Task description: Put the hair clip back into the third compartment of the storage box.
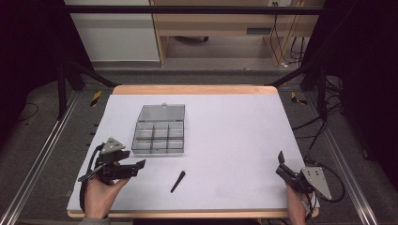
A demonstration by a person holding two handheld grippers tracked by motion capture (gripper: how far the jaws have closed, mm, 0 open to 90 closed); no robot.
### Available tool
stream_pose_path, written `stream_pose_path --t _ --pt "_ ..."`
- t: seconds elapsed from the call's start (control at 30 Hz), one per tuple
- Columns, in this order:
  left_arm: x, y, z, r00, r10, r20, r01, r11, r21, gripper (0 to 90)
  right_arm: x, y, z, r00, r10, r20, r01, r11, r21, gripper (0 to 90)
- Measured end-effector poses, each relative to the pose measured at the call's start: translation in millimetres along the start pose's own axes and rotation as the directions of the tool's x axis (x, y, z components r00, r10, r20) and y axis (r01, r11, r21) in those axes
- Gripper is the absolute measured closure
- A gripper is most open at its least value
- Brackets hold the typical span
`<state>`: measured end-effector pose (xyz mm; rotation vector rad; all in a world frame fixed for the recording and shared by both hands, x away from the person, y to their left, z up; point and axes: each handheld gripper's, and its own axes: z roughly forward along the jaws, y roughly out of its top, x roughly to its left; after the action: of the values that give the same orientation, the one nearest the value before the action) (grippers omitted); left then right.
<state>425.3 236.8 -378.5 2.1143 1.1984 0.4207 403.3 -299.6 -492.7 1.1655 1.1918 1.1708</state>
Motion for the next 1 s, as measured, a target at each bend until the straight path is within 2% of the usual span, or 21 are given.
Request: stream_pose_path --t 0.1,0.13,0.17,0.2,0.23,0.27,0.33,0.37,0.4,0.43,0.47,0.53,0.6,0.63,0.67,0.7,0.73,0.87,0.9,0.93,1.0 --pt "-7.9 11.5 7.6 0.9998 0.018 -0.001 -0.018 0.9957 0.091 32.3 0.0 0.0 -0.1 1.0000 0.000 0.000 0.000 1.000 0.000 8.4" --pt "-10.2 13.7 9.7 0.9999 0.013 0.003 -0.013 0.9939 0.109 32.4 0.0 0.0 0.0 1.0000 0.000 0.000 0.000 1.000 0.000 8.4" --pt "-13.3 17.6 12.9 0.9998 0.021 0.007 -0.022 0.9890 0.146 32.4 0.0 0.0 0.0 1.0000 0.000 0.000 0.000 1.000 0.000 8.4" --pt "-17.8 22.9 18.0 0.9994 0.032 0.013 -0.034 0.9795 0.198 32.4 0.1 0.0 0.1 1.0000 -0.001 0.000 0.001 1.000 0.000 8.4" --pt "-20.4 26.0 20.9 0.9992 0.035 0.018 -0.038 0.9732 0.227 32.4 0.2 0.0 0.0 1.0000 -0.001 0.000 0.001 1.000 0.000 8.4" --pt "-20.4 26.0 20.9 0.9992 0.035 0.018 -0.038 0.9732 0.227 32.4 0.2 0.0 0.0 1.0000 -0.001 0.000 0.001 1.000 0.000 8.4" --pt "-25.8 31.5 27.0 0.9989 0.044 0.018 -0.047 0.9607 0.274 32.4 0.0 0.1 0.0 1.0000 -0.001 0.000 0.001 1.000 0.003 8.4" --pt "-31.9 36.5 33.7 0.9983 0.056 0.019 -0.059 0.9438 0.325 32.2 0.1 0.1 0.0 1.0000 -0.001 0.000 0.001 1.000 0.003 8.4" --pt "-31.9 36.5 33.7 0.9983 0.056 0.019 -0.059 0.9438 0.325 32.0 0.1 0.1 0.0 1.0000 -0.001 0.000 0.001 1.000 0.003 8.4" --pt "-38.9 41.0 41.1 0.9977 0.064 0.024 -0.068 0.9276 0.367 31.8 0.1 0.2 0.0 1.0000 -0.001 0.000 0.001 1.000 0.003 8.4" --pt "-38.9 41.0 41.1 0.9977 0.064 0.024 -0.068 0.9276 0.367 31.8 0.1 0.2 0.0 1.0000 -0.001 0.000 0.001 1.000 0.003 8.4" --pt "-46.6 45.5 48.0 0.9965 0.078 0.030 -0.083 0.9126 0.400 31.8 0.1 0.2 0.1 1.0000 0.000 0.000 0.000 1.000 0.004 8.4" --pt "-54.1 49.3 53.5 0.9959 0.084 0.034 -0.091 0.9045 0.417 32.1 0.1 0.2 0.1 1.0000 0.000 0.000 0.000 1.000 0.004 8.4" --pt "-60.4 52.7 58.2 0.9950 0.092 0.038 -0.099 0.8965 0.432 32.4 0.1 0.2 0.1 1.0000 0.001 0.000 -0.001 1.000 0.005 8.4" --pt "-60.4 52.7 58.2 0.9950 0.092 0.038 -0.099 0.8965 0.432 32.9 0.1 0.2 0.1 1.0000 0.001 0.000 -0.001 1.000 0.005 8.4" --pt "-66.6 55.1 62.9 0.9943 0.100 0.039 -0.106 0.8878 0.448 33.4 0.1 0.2 0.1 1.0000 0.000 0.000 0.000 1.000 0.005 8.4" --pt "-66.6 55.1 62.9 0.9943 0.100 0.039 -0.106 0.8878 0.448 33.5 0.1 0.2 0.1 1.0000 0.000 0.000 0.000 1.000 0.005 8.4" --pt "-79.0 57.5 72.9 0.9923 0.115 0.046 -0.123 0.8731 0.472 34.8 0.1 0.2 0.2 1.0000 0.001 0.000 -0.001 1.000 0.005 8.4" --pt "-83.8 57.5 78.1 0.9910 0.125 0.048 -0.132 0.8648 0.484 35.4 0.1 0.2 0.2 1.0000 0.000 0.000 0.000 1.000 0.005 8.4" --pt "-83.8 57.5 78.1 0.9910 0.125 0.048 -0.132 0.8648 0.484 35.9 0.1 0.2 0.2 1.0000 0.000 0.000 0.000 1.000 0.005 8.4" --pt "-88.5 56.7 83.5 0.9915 0.121 0.048 -0.129 0.8576 0.498 36.6 0.1 0.2 0.1 1.0000 0.000 0.000 0.000 1.000 0.005 8.4"
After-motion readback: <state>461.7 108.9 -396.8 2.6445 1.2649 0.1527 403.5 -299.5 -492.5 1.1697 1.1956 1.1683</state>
